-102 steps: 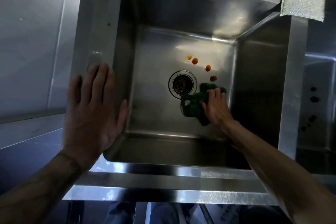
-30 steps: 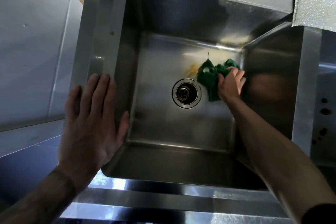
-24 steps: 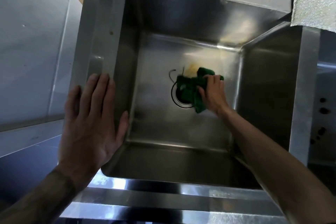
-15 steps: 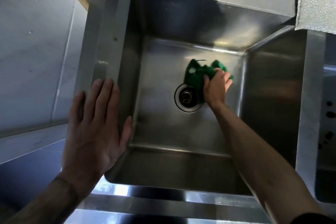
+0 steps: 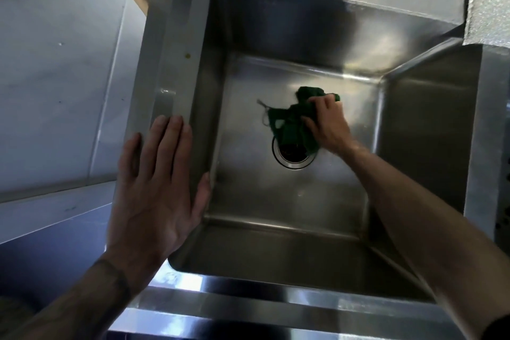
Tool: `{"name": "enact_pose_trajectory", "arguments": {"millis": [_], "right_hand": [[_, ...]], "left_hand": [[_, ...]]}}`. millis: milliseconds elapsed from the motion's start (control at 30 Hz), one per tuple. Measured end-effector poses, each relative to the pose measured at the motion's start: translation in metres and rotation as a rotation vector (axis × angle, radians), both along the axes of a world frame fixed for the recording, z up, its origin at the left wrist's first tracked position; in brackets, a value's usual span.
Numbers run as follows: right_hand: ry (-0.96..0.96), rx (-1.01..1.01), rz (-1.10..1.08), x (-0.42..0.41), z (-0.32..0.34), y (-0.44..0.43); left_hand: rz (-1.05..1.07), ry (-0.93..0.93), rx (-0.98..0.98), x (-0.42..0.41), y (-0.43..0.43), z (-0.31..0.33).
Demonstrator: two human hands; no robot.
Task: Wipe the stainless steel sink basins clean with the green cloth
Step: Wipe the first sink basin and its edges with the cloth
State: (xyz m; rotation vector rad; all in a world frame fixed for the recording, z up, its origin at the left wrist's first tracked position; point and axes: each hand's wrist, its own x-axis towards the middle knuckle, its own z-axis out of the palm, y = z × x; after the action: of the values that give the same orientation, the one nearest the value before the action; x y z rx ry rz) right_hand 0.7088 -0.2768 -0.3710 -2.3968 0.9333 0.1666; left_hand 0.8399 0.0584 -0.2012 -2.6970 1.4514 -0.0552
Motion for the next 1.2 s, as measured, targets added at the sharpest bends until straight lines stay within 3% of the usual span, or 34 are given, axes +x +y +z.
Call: {"name": "enact_pose_trajectory", "arguments": {"millis": [67, 133, 200, 233, 333, 400, 533, 567, 633, 733, 800, 833, 900, 1100, 1200], "right_hand": [[-0.003, -0.052, -0.147, -0.001, 0.000, -0.015], [0.044, -0.119, -0.479, 0.016, -0.007, -0.021], [0.062, -0.160, -0.567, 0.039, -0.011, 0.003], [0.027, -0.170, -0.463, 0.047, -0.012, 0.022], [0.004, -0.121, 0.133, 0.031, -0.014, 0.049], [-0.007, -0.082, 0.240, 0.020, -0.013, 0.032], [0.045, -0.191, -0.374, 0.044, -0.012, 0.029], [0.080, -0.214, -0.428, 0.056, -0.012, 0.042], [0.079, -0.254, -0.266, 0.069, -0.011, 0.077], [-0.133, -0.300, 0.289, 0.046, -0.011, 0.108], [-0.156, -0.205, 0.536, 0.028, -0.014, 0.094], [-0.116, -0.158, 0.561, 0.024, -0.015, 0.084], [-0.070, -0.147, 0.364, 0.024, -0.019, 0.065], [0.002, -0.090, -0.572, 0.009, -0.015, 0.043], [0.202, -0.153, -1.000, -0.012, -0.015, 0.054]], "left_hand": [[0.001, -0.006, 0.010, 0.001, 0.000, 0.000], [-0.003, -0.008, 0.019, 0.001, 0.000, 0.000], [-0.005, -0.010, 0.019, 0.001, 0.001, 0.000], [-0.005, -0.016, 0.019, 0.001, 0.001, 0.000], [0.001, -0.013, 0.011, 0.000, 0.000, 0.000], [0.003, -0.011, 0.012, 0.000, 0.000, 0.000], [-0.001, 0.002, 0.027, 0.002, 0.001, -0.001], [0.003, 0.002, 0.029, 0.002, 0.002, -0.001], [0.005, 0.000, 0.025, 0.001, 0.001, -0.002], [0.003, 0.002, 0.010, 0.001, 0.001, -0.001], [-0.001, 0.003, 0.008, 0.001, 0.001, 0.000], [-0.002, 0.002, 0.003, 0.001, 0.001, 0.000], [0.001, -0.002, -0.003, 0.001, 0.001, 0.000], [-0.005, 0.004, -0.003, 0.001, 0.002, 0.000], [-0.009, 0.005, 0.007, 0.002, 0.002, 0.000]]}}
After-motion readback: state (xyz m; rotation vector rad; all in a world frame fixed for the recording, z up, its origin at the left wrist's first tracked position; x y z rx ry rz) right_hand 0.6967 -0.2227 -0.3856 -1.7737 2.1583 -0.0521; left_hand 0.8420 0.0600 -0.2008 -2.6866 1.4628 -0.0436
